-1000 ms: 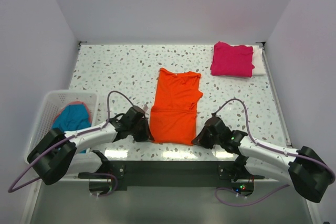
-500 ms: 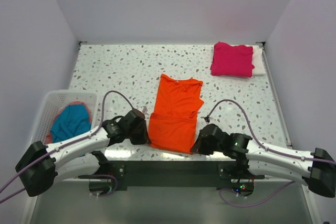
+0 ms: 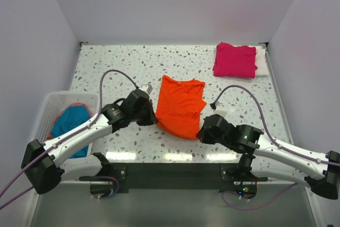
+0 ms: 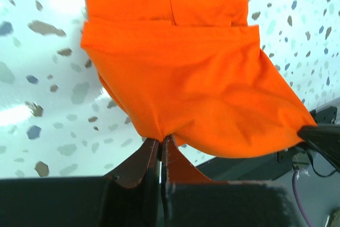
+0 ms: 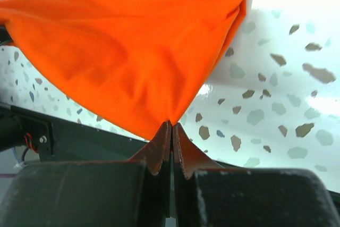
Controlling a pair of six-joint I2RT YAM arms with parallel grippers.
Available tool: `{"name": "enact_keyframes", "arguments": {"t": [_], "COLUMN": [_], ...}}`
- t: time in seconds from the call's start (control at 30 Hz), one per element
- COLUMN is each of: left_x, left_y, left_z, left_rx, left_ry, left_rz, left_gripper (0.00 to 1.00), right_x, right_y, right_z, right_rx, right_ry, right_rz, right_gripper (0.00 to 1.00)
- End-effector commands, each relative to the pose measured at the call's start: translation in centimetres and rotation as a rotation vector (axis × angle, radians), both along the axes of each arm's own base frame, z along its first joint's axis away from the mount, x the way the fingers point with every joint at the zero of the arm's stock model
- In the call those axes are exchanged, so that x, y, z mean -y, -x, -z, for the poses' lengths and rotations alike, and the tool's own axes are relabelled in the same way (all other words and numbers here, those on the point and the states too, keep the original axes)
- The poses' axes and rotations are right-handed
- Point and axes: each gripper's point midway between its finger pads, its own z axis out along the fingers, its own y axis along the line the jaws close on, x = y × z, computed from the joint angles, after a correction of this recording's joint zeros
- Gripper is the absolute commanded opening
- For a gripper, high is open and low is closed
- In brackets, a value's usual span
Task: Fold and stack the t-shirts
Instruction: Fold the tshirt
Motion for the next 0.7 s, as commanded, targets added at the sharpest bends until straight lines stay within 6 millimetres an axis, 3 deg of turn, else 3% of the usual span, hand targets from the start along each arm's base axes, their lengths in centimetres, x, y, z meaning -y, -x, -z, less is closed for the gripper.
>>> {"name": "enact_keyframes", "arguments": {"t": [0.0, 0.03, 0.3, 0.5, 0.6, 0.63, 0.67], "left_x": [-0.4, -0.7, 1.2, 3.0, 3.1, 3.2, 3.3], "left_y": [-2.9, -4.1, -9.4, -13.9, -17.3, -18.2, -19.2], "left_z": [-2.3, -3.3, -5.2, -6.9, -8.0, -7.1, -7.0], "left_rx": [0.086, 0.111, 0.159, 0.199, 0.232, 0.214, 0.221], "left_ry": [-0.007, 0.003, 0.031, 0.070, 0.079, 0.070, 0.072], "left_rz": [0.004, -0.018, 0.013, -0.009, -0.046, -0.053, -0.061], "left_gripper": [0.00, 0.00, 0.00, 0.00, 0.00, 0.00, 0.00], "right_x": [1.4, 1.6, 0.9, 1.8, 2.5, 3.1, 3.2], "right_y": [-2.4, -3.3, -8.9, -14.6, -17.8, -19.4, -20.5], "right_z": [-2.4, -2.7, -3.8, -5.8, -6.4, -5.6, -6.1], "right_rx": [0.108, 0.112, 0.115, 0.155, 0.162, 0.143, 0.156], "right_ry": [0.098, 0.094, 0.092, 0.037, 0.005, 0.008, -0.003], "right_rz": [0.021, 0.043, 0.008, 0.060, 0.090, 0.115, 0.123], "right_gripper": [0.00, 0.00, 0.00, 0.00, 0.00, 0.00, 0.00]}}
